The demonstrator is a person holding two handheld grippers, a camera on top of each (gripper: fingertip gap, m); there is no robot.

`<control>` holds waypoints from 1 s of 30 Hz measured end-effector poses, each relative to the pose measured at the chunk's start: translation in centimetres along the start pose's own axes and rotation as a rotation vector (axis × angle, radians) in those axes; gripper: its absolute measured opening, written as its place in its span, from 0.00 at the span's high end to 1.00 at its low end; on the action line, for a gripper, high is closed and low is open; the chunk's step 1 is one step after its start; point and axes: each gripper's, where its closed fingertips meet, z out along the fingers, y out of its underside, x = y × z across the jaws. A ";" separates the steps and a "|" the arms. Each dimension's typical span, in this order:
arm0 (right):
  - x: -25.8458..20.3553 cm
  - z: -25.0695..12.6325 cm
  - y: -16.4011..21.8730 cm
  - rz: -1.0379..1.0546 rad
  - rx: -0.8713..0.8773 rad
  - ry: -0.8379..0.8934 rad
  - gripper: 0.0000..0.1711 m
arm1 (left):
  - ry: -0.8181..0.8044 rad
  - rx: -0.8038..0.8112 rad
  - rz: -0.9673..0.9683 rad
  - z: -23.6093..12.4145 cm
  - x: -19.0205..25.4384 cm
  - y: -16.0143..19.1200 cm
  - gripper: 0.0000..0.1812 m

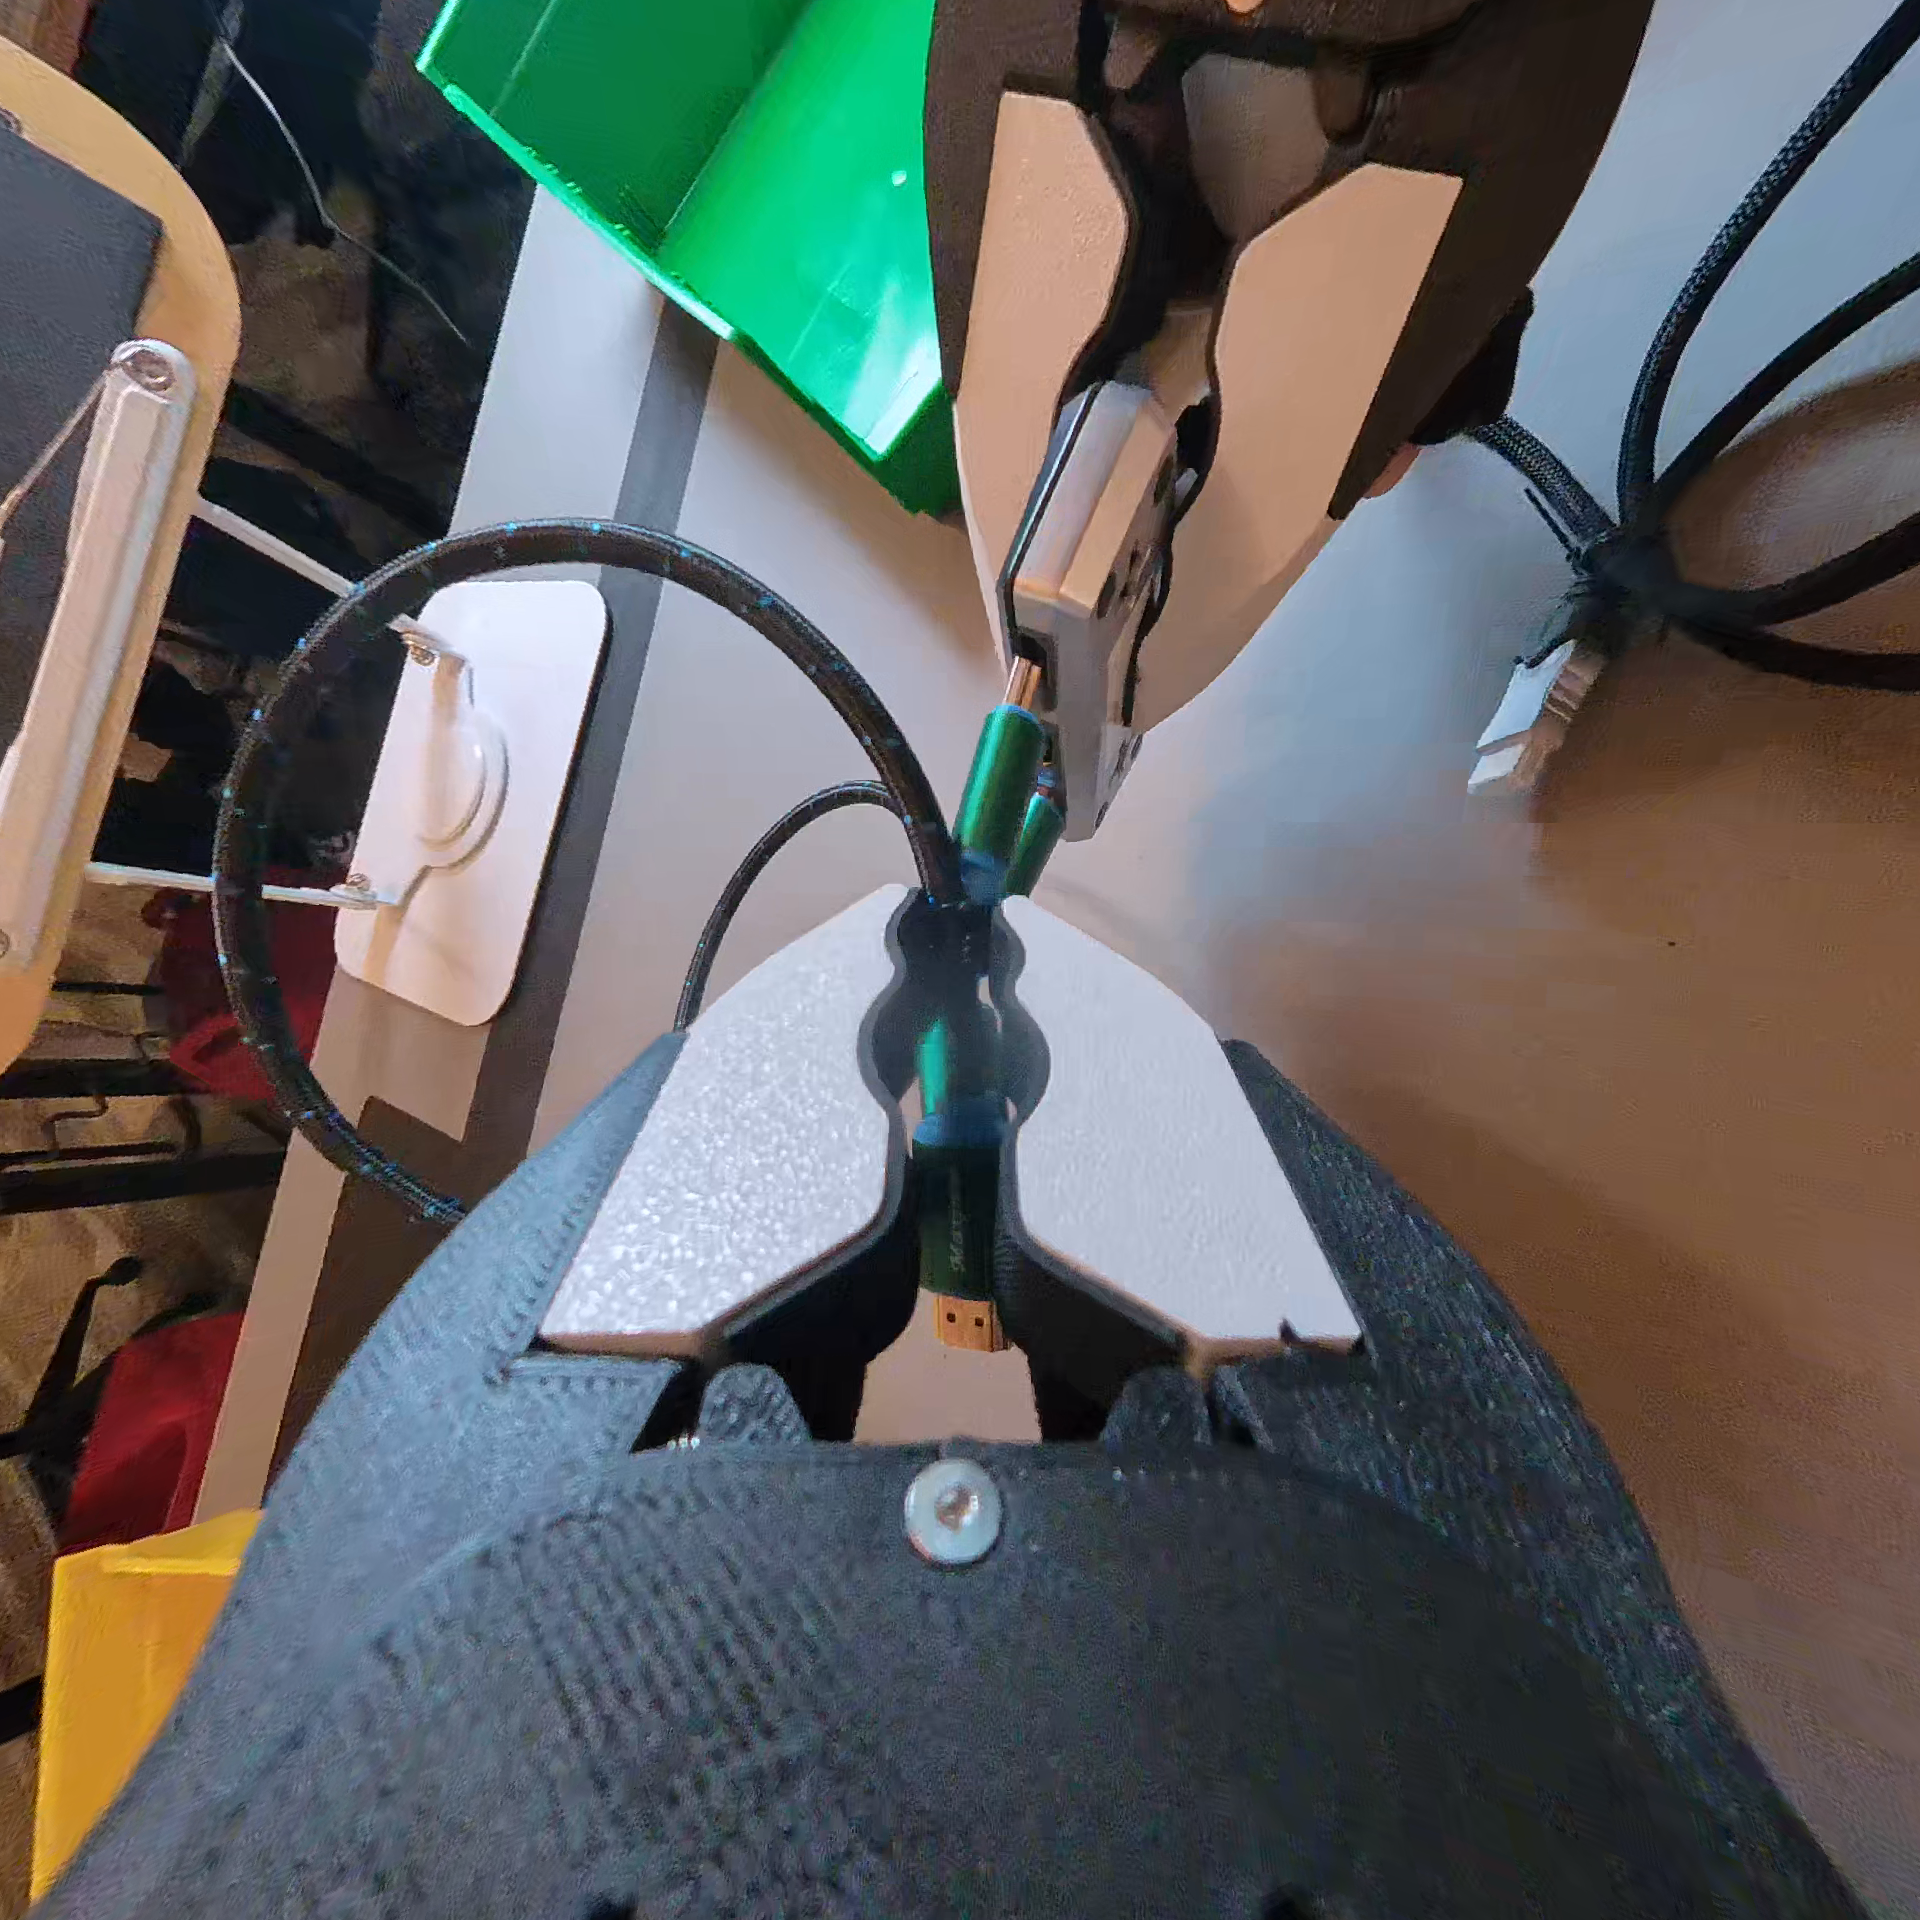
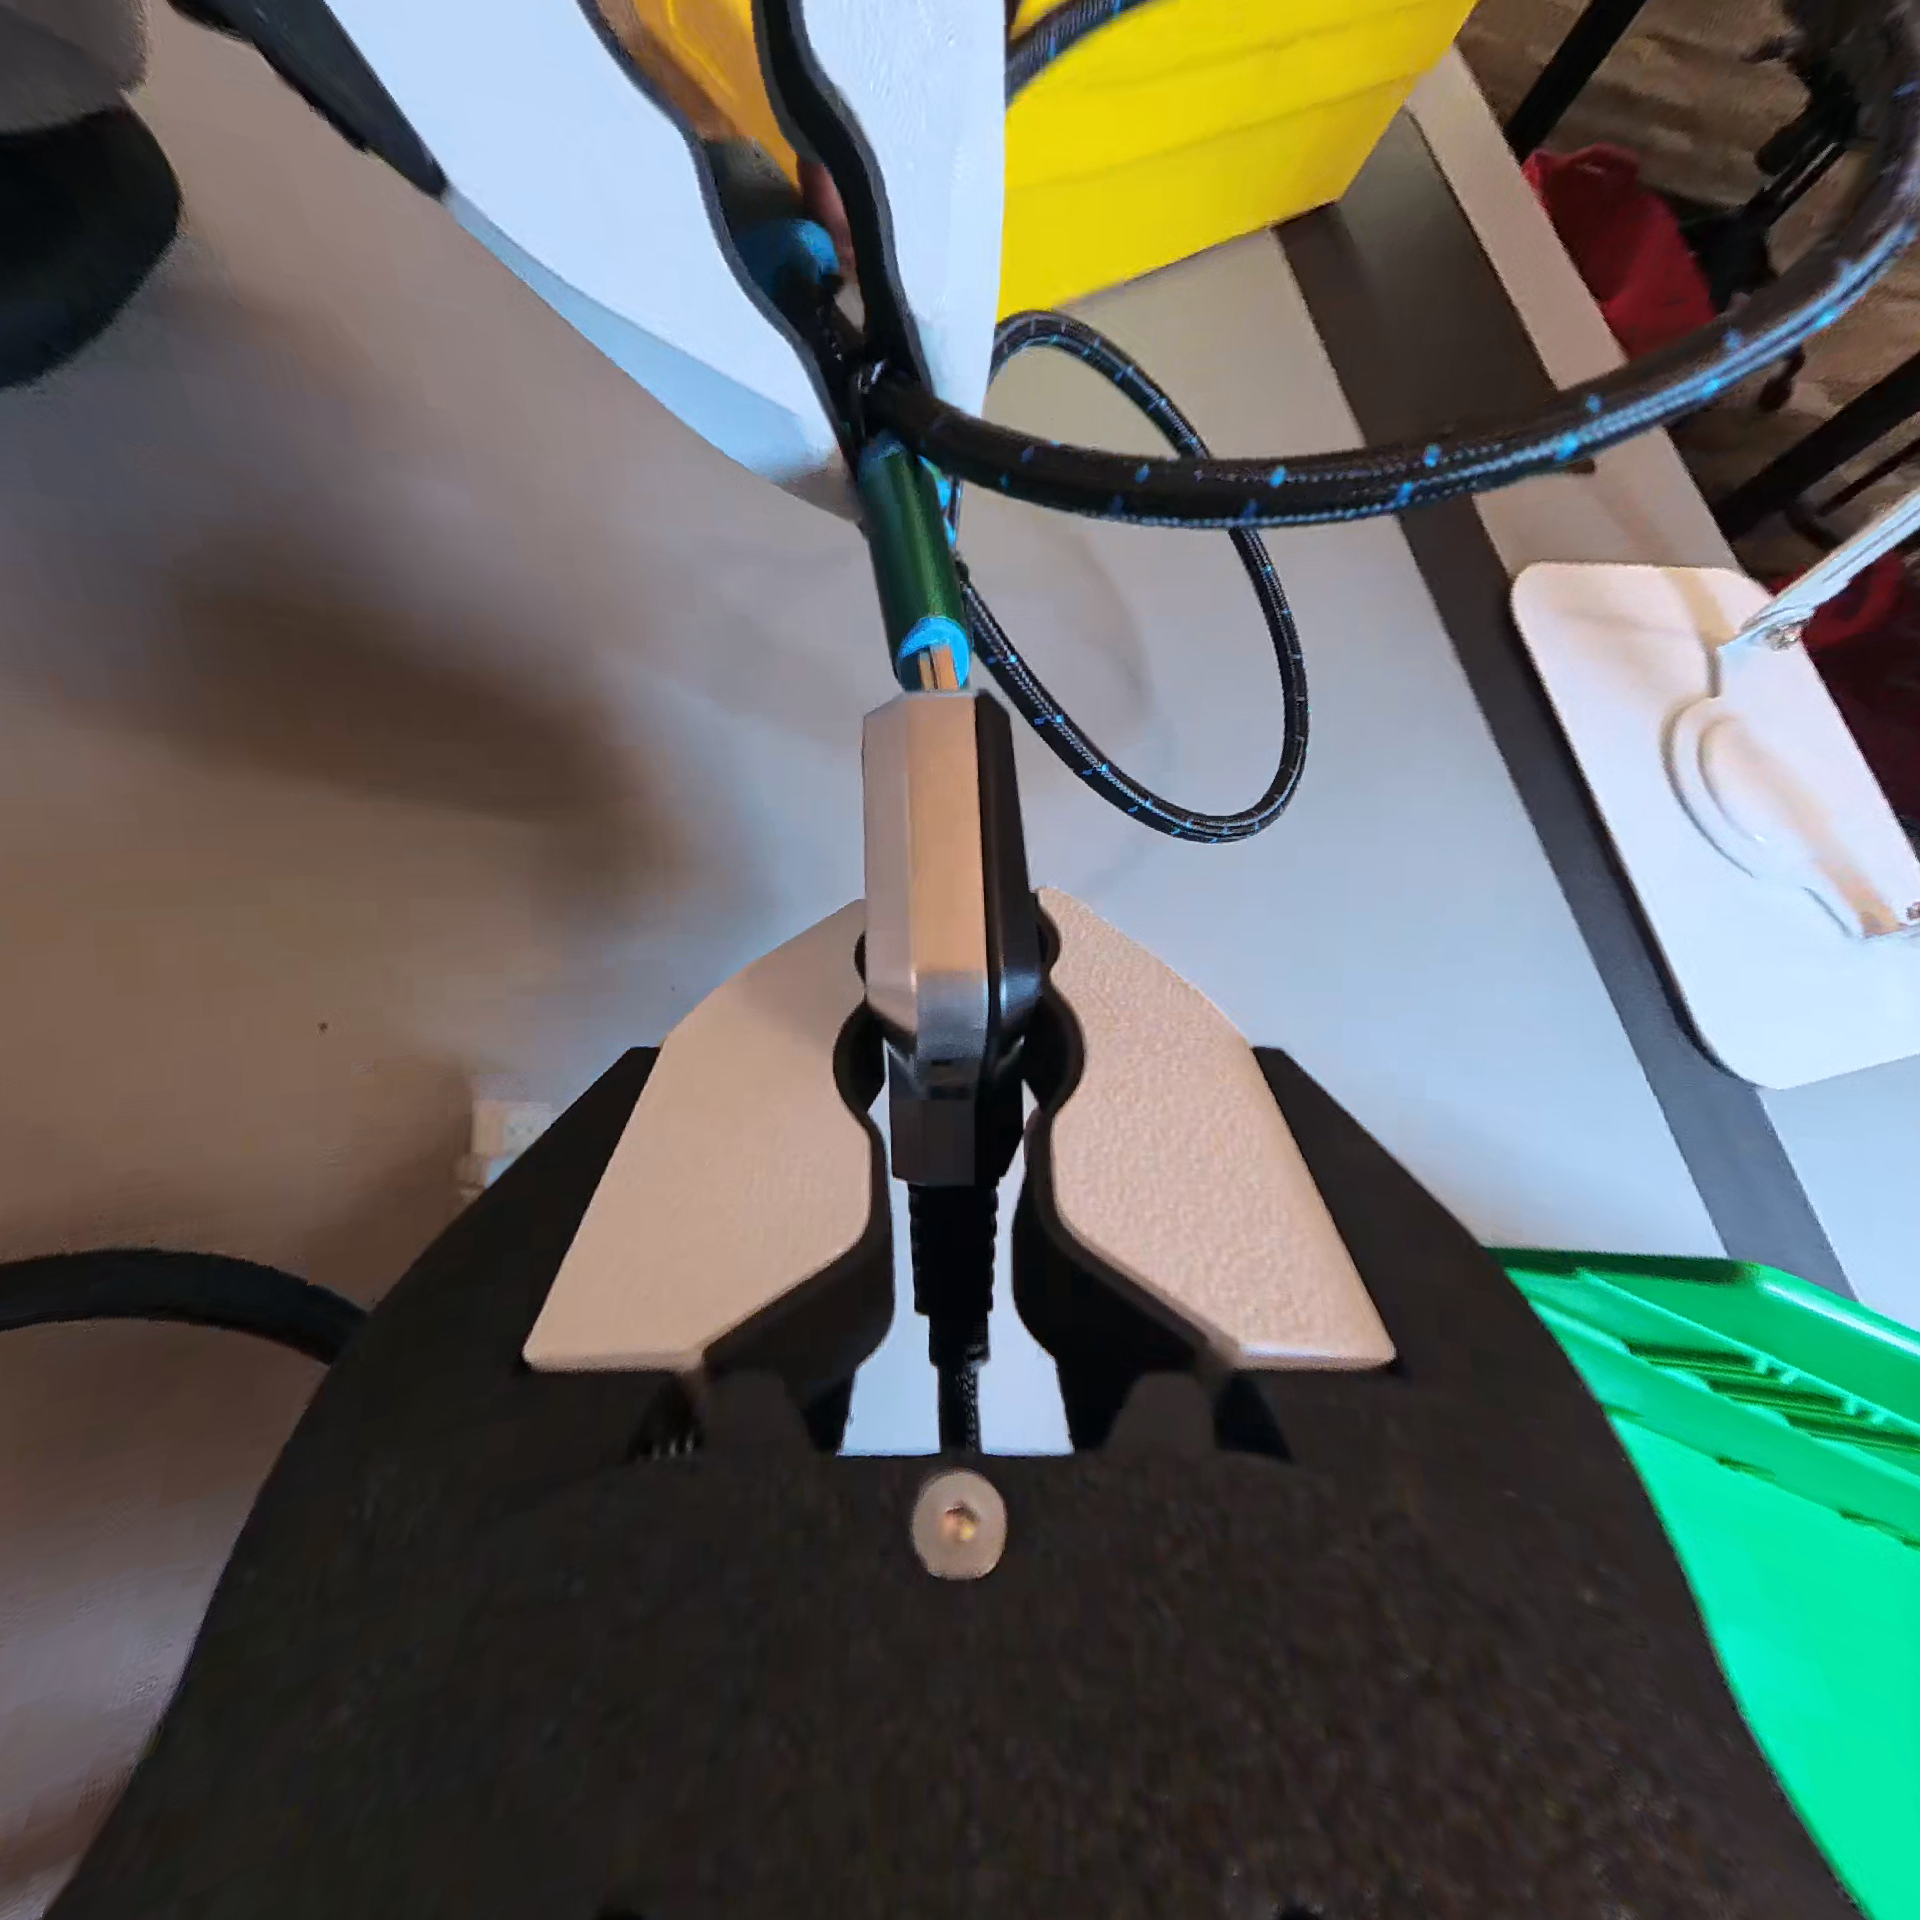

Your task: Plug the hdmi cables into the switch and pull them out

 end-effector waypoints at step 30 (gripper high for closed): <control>-1.8 0.8 1.0 0.062 -0.077 -0.103 0.87 | 0.157 0.114 -0.022 0.7 1.5 -0.5 0.93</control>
